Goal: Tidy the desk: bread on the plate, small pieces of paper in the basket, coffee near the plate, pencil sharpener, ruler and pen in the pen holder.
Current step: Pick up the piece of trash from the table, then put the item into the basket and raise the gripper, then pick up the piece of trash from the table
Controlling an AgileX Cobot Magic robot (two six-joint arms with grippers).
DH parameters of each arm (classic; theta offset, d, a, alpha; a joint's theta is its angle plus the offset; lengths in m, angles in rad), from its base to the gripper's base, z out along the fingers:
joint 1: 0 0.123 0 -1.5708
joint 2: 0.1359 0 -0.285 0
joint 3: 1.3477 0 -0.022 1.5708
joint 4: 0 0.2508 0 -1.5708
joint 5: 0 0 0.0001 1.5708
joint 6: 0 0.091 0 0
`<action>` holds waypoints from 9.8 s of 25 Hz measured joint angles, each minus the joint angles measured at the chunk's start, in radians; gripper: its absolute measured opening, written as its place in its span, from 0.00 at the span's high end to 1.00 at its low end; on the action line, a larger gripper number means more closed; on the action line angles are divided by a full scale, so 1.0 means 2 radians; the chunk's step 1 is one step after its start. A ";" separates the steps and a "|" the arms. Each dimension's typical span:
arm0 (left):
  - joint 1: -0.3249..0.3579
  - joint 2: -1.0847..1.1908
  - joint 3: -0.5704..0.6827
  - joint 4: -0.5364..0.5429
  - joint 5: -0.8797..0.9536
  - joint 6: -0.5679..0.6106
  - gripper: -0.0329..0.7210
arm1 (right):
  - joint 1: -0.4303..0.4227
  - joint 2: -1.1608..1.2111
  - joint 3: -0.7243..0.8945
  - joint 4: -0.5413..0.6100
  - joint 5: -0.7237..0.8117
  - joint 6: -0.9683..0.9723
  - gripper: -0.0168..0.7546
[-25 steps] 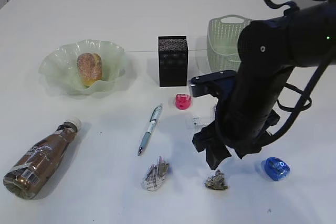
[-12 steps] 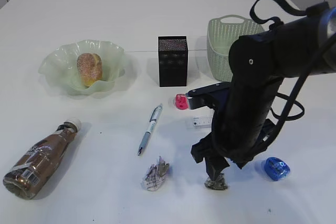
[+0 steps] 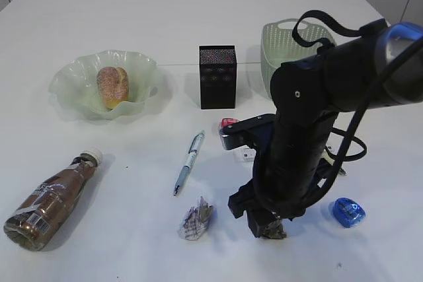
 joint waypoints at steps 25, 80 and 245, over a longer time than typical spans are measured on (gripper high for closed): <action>0.000 0.000 0.000 0.000 0.000 0.000 0.27 | 0.000 0.025 0.000 -0.002 -0.016 0.002 0.31; 0.000 0.000 0.000 0.000 0.000 0.001 0.33 | 0.000 0.027 -0.198 -0.002 0.173 0.017 0.96; 0.000 -0.027 0.001 -0.043 0.000 -0.004 0.35 | 0.068 0.036 -0.178 -0.012 0.131 -0.001 0.29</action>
